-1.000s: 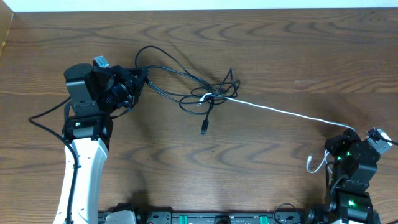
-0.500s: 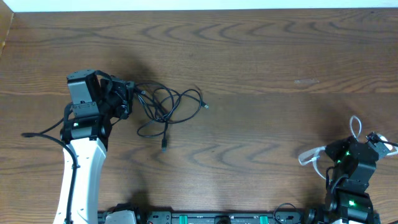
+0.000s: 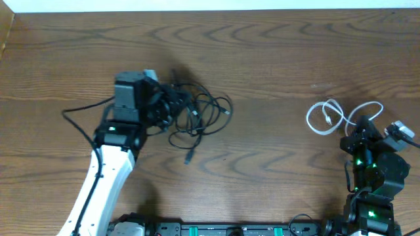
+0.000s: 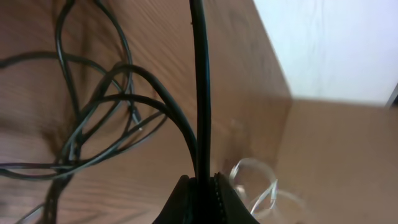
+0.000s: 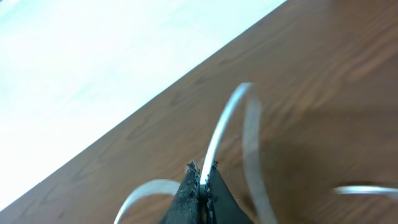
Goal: Untangle cables
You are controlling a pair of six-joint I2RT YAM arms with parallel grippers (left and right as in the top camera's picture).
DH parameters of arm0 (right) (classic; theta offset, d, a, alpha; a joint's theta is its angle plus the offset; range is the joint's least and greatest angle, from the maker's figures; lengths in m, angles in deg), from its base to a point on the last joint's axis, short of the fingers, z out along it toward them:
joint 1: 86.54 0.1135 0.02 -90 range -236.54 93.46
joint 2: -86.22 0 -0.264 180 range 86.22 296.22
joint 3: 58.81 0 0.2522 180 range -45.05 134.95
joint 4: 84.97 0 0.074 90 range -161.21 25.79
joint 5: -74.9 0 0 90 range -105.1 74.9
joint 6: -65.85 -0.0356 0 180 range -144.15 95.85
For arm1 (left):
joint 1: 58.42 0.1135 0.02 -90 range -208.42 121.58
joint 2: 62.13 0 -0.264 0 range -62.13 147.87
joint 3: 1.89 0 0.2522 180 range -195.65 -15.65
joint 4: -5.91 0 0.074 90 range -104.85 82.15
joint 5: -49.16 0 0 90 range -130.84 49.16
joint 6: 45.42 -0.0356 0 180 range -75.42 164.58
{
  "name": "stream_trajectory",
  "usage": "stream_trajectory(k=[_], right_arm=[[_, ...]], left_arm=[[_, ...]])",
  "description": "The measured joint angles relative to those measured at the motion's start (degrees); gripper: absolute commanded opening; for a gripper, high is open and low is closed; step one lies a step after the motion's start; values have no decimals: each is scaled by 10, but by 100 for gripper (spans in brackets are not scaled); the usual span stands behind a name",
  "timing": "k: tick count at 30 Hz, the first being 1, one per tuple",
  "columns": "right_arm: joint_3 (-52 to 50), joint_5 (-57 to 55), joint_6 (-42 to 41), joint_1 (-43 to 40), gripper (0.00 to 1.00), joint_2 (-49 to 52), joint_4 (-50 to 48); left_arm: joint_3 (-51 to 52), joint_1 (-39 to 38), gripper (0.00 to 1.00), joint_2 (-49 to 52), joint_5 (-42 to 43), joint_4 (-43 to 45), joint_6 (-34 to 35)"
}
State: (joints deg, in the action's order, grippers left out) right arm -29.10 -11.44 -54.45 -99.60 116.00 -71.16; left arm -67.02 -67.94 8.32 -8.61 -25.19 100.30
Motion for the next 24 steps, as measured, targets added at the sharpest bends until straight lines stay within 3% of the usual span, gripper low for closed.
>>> stream_trajectory(k=[9, 14, 19, 24], right_arm=[[16, 56, 8, 0, 1, 88, 113], [16, 63, -5, 0, 12, 165, 122], [20, 69, -21, 0, 41, 209, 115], [54, 71, -24, 0, 91, 222, 155]], left_arm=[[0, -63, 8, 2, -72, -10, -40], [0, -69, 9, 17, -89, -38, -47], [0, -69, 9, 33, -97, -54, -48], [0, -69, 9, 35, -99, -56, -48]])
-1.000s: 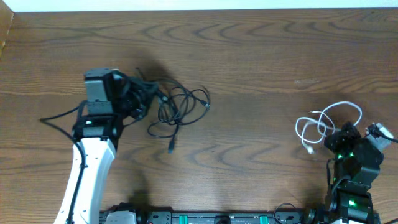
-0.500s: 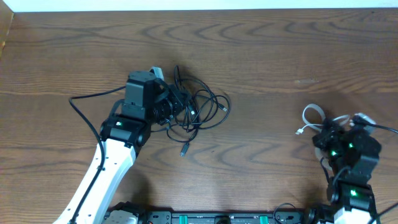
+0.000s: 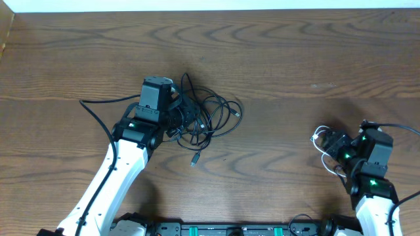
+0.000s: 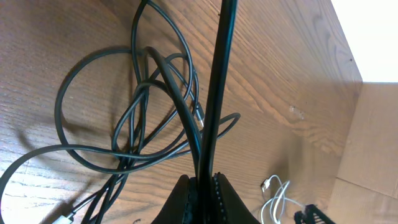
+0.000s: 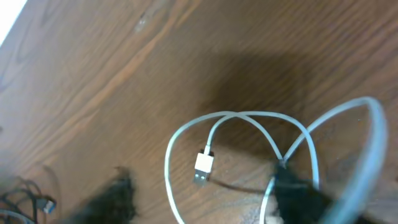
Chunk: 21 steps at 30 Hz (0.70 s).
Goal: Untangle cables
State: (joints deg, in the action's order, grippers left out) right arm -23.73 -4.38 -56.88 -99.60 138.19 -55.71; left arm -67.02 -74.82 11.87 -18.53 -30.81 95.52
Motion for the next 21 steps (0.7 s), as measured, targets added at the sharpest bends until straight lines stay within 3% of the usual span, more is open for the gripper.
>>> stream_trajectory(k=[2, 12, 21], right_arm=[[21, -1, -3, 0, 99, 1, 26], [139, -79, -40, 0, 99, 0, 289], [126, -135, -85, 0, 99, 30, 325]], left_arm=[[0, 0, 9, 0, 0, 0, 0], [0, 0, 16, 0, -2, -2, 0], [0, 0, 16, 0, -2, -2, 0]])
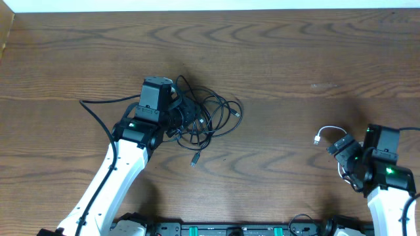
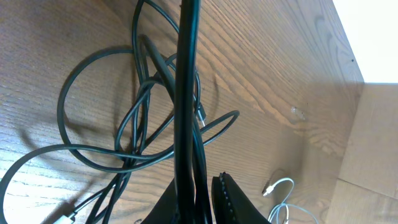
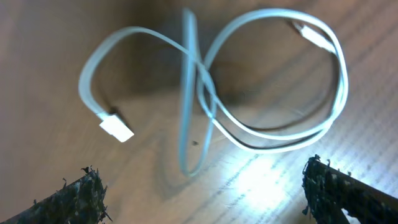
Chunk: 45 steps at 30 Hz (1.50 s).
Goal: Untangle cables
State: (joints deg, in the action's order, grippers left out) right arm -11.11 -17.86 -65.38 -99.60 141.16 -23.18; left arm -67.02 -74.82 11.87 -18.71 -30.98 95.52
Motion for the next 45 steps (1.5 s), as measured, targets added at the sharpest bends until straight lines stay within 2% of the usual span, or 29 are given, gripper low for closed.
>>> stream_trajectory(k=[9, 14, 16, 18, 20, 22, 34, 41, 43, 45], right_arm=[[-5, -27, -33, 0, 100, 85, -35], [-5, -37, -62, 0, 92, 90, -13], [-6, -45, -72, 0, 93, 90, 4], [-6, -59, -79, 0, 99, 90, 27], [-6, -68, -82, -1, 99, 90, 37], [-6, -77, -85, -4, 99, 90, 40], [-12, -94, -114, -62, 99, 114, 4], [-75, -97, -125, -78, 99, 141, -58], [-88, -97, -126, -80, 95, 136, -94], [-101, -100, -125, -80, 80, 132, -132]], left_arm=[[0, 0, 16, 0, 0, 0, 0], [0, 0, 16, 0, 0, 0, 0], [0, 0, 16, 0, 0, 0, 0], [0, 0, 17, 0, 0, 0, 0], [0, 0, 17, 0, 0, 0, 0], [0, 0, 21, 0, 0, 0, -2], [0, 0, 22, 0, 0, -1, -2], [0, 0, 23, 0, 0, -2, -2], [0, 0, 22, 0, 0, -3, -2], [0, 0, 22, 0, 0, -3, -2]])
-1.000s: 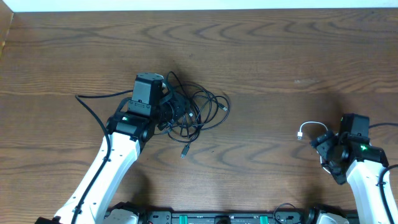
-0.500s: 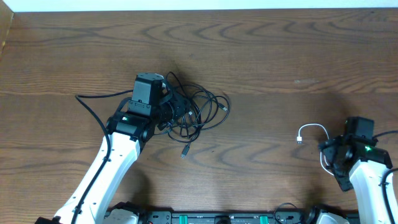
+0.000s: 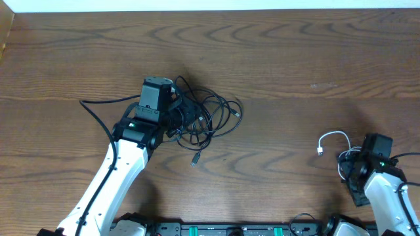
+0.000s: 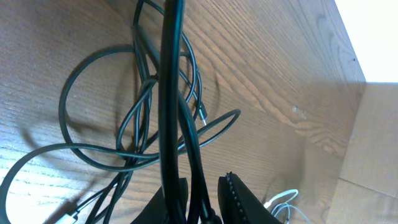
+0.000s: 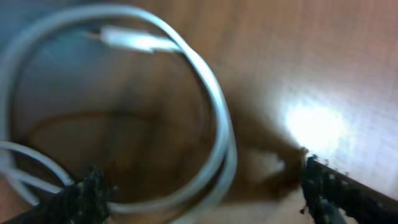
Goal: Untangle cables
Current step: 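Place the white cable at the right table edge and withdraw the right gripper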
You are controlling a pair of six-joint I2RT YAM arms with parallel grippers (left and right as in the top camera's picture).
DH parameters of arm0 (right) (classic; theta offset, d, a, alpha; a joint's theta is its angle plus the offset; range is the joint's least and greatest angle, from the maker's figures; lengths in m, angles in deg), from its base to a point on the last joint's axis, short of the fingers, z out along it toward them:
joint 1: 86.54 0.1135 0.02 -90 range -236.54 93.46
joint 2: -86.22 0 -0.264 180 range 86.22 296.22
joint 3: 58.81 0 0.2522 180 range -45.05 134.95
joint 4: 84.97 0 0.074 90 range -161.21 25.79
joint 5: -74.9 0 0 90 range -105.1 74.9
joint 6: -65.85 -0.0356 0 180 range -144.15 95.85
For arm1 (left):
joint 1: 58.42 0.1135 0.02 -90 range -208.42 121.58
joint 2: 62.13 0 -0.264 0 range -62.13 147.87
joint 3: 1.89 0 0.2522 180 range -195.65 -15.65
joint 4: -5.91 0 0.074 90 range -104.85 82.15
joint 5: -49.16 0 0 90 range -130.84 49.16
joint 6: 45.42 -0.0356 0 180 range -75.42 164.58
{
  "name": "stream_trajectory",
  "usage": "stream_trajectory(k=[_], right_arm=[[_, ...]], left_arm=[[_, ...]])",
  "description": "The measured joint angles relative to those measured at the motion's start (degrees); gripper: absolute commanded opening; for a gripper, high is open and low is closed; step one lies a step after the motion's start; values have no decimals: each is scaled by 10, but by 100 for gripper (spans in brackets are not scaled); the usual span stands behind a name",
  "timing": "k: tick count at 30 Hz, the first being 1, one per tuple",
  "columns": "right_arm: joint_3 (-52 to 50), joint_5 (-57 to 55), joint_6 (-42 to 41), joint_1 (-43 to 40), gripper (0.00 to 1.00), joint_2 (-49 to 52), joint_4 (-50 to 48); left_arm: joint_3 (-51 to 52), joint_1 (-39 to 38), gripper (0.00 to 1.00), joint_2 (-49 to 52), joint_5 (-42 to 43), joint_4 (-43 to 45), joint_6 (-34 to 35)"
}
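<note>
A tangle of black cable (image 3: 205, 115) lies left of the table's middle. My left gripper (image 3: 172, 111) is at its left side. In the left wrist view two thick strands (image 4: 168, 93) run up between the parted fingers of the left gripper (image 4: 204, 182), which is open with a gap beside them. A white cable (image 3: 331, 139) lies coiled at the near right. My right gripper (image 3: 349, 168) is low over it, open wide, and the white loop (image 5: 211, 106) lies blurred on the wood between the fingers (image 5: 200, 174).
Brown wooden table (image 3: 282, 59). A black lead (image 3: 98, 105) trails off the left arm across the wood. A black plug end (image 3: 194, 159) lies just in front of the tangle. The table's far edge meets a white wall.
My left jaws stand wider apart around the black strands. The right gripper has come lower and closer to the white cable, still open. The white coil has shifted slightly on the table.
First my left gripper was shut on a black strand and my right was shut on the white cable, holding a loop up. Then the left had carried the tangle rightward, and the right was open with the white cable on the table. The left jaws then parted and now stand open.
</note>
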State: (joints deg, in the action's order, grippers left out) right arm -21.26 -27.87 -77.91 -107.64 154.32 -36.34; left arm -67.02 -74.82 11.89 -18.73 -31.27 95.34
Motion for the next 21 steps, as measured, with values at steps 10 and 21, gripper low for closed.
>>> stream_trajectory(k=[10, 21], right_arm=[[-29, -55, 0, -2, 1, -9, -69], [-17, -14, 59, -2, 2, 12, -169]], left_arm=[[0, 0, 22, 0, 0, 0, 0], [0, 0, 22, 0, 0, 0, 0]])
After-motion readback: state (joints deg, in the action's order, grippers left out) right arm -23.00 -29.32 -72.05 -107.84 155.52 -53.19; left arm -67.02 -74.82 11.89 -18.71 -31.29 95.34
